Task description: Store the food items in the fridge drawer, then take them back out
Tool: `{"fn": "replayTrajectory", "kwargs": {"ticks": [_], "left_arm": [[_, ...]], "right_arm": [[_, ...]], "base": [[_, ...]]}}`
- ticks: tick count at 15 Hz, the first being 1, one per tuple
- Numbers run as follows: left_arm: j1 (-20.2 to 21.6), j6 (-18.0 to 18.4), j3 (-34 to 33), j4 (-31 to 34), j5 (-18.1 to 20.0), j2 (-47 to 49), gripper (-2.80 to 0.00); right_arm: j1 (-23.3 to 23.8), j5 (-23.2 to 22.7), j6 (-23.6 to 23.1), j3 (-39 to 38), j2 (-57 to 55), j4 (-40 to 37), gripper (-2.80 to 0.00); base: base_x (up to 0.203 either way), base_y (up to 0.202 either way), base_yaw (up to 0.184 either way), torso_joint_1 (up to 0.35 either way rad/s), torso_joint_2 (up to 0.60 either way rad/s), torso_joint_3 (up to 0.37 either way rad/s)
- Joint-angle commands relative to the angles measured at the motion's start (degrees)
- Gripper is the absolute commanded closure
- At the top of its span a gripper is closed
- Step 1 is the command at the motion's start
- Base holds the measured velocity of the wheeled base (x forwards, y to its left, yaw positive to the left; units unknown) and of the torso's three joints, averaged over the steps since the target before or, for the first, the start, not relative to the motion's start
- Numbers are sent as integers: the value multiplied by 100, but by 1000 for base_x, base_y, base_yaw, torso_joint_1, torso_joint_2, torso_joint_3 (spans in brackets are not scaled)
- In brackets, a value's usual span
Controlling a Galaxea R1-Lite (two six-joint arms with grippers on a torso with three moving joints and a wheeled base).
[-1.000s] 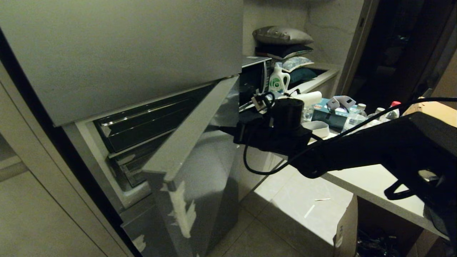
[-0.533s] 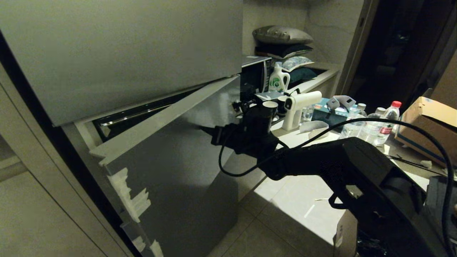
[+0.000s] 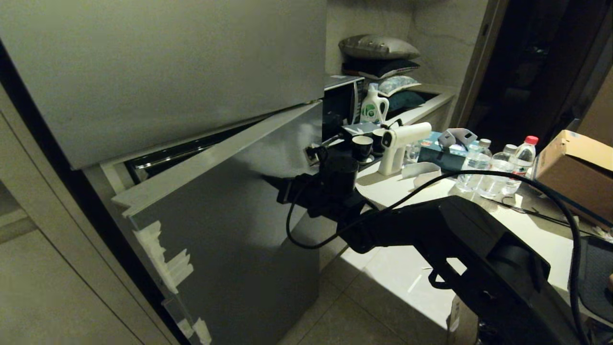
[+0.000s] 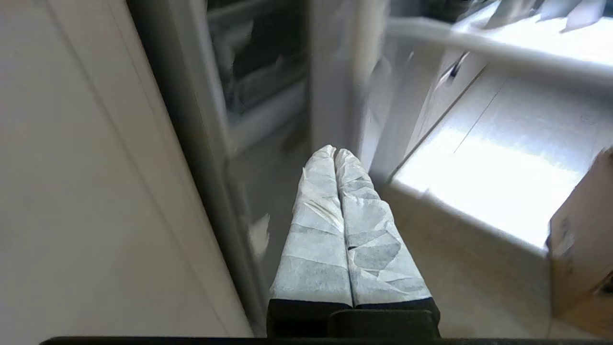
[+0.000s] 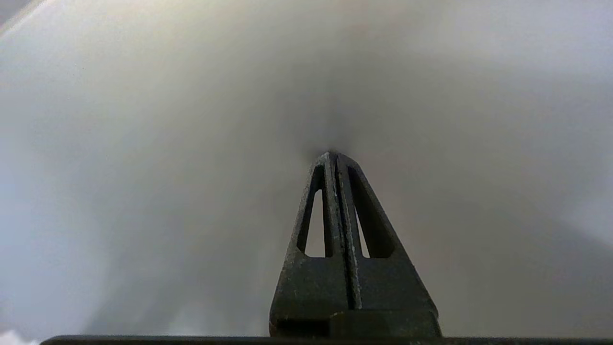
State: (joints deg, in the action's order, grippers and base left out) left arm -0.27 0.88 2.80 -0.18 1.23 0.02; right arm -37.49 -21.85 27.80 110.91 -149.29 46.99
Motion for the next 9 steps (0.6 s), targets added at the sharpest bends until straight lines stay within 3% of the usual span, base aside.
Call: {"fn": "replayTrajectory", "kwargs": {"ticks": [1, 4, 7, 9], "left_arm": [[0, -231, 829, 59, 395, 140, 0], [-16, -711, 1433, 160, 1739, 1133, 0], [-25, -777, 1623, 142, 3179, 2249, 0], [-88, -742, 1739, 5, 3686, 2901, 0]], "right_arm": [[-21, -12, 6, 1, -9, 29, 0], [-21, -4, -12, 1, -4, 29, 0], [-30, -12, -20, 1, -39, 29, 0], [-30, -12, -29, 1, -58, 20, 0]], "base": [[0, 0, 0, 0, 0, 0], [0, 0, 0, 0, 0, 0], [0, 0, 0, 0, 0, 0], [0, 0, 0, 0, 0, 0]]}}
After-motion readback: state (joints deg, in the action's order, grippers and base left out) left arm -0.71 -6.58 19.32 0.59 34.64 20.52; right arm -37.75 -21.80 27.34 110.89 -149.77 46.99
